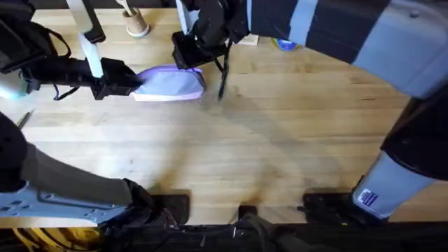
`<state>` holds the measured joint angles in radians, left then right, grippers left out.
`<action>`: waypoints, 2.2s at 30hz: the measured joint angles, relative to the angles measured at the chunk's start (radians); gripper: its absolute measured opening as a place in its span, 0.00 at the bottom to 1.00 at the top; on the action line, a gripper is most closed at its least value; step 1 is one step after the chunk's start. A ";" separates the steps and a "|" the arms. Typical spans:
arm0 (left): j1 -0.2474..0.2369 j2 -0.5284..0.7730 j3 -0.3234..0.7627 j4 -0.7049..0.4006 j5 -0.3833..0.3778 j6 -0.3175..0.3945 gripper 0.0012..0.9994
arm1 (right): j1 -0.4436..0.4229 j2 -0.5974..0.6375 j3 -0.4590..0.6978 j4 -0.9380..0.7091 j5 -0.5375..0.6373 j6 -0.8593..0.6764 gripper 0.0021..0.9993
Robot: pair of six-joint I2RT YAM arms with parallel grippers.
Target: Unzip the bag, pick up the pens from the table one at a time and place them inside, then zip the bag closed.
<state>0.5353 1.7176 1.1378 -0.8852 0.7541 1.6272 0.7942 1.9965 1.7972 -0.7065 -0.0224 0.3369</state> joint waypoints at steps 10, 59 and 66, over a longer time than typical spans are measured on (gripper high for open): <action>0.008 0.000 0.000 0.006 -0.011 0.000 0.04 | 0.025 0.058 0.001 0.218 -0.071 -0.024 0.03; 0.010 0.000 0.004 0.006 -0.003 0.001 0.99 | -0.086 0.040 0.050 0.193 -0.457 -0.477 0.79; 0.013 -0.005 0.014 -0.031 0.005 0.001 0.99 | -0.086 0.040 0.050 0.183 -0.494 -0.565 0.03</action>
<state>0.5482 1.7123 1.1518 -0.9165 0.7592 1.6279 0.7082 2.0365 1.8469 -0.5238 -0.5166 -0.2279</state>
